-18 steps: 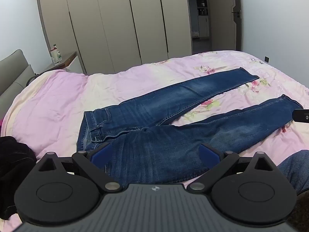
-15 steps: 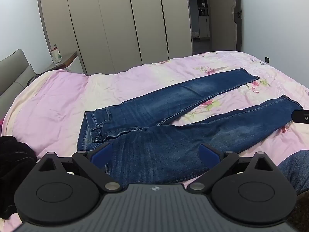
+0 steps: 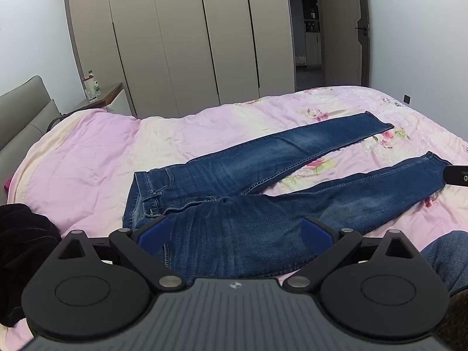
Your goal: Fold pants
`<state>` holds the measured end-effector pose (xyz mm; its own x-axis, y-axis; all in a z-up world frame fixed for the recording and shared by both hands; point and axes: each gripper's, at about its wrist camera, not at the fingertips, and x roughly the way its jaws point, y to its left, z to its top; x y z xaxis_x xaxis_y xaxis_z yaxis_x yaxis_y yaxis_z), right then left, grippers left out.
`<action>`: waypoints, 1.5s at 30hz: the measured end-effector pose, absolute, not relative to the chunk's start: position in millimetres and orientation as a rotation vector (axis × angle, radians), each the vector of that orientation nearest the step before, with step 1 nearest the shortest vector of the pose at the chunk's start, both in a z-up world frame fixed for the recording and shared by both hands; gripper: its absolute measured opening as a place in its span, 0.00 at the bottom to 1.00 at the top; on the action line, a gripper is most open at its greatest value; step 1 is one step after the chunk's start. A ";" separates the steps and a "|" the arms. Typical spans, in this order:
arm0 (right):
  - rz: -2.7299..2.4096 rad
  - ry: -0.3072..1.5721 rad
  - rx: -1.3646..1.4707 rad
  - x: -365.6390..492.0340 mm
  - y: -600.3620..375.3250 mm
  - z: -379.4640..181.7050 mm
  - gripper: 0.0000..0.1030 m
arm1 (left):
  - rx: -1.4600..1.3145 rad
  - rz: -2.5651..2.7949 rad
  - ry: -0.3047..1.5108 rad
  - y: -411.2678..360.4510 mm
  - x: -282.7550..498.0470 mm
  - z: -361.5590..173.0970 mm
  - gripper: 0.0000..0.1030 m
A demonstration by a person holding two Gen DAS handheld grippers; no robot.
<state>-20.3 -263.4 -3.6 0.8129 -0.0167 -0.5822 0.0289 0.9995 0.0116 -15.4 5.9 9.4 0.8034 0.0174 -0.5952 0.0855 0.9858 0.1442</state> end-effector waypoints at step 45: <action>-0.012 0.497 0.038 -62.8 -257.3 22.1 0.95 | 0.151 -0.037 0.556 3.0 -45.8 25.3 1.00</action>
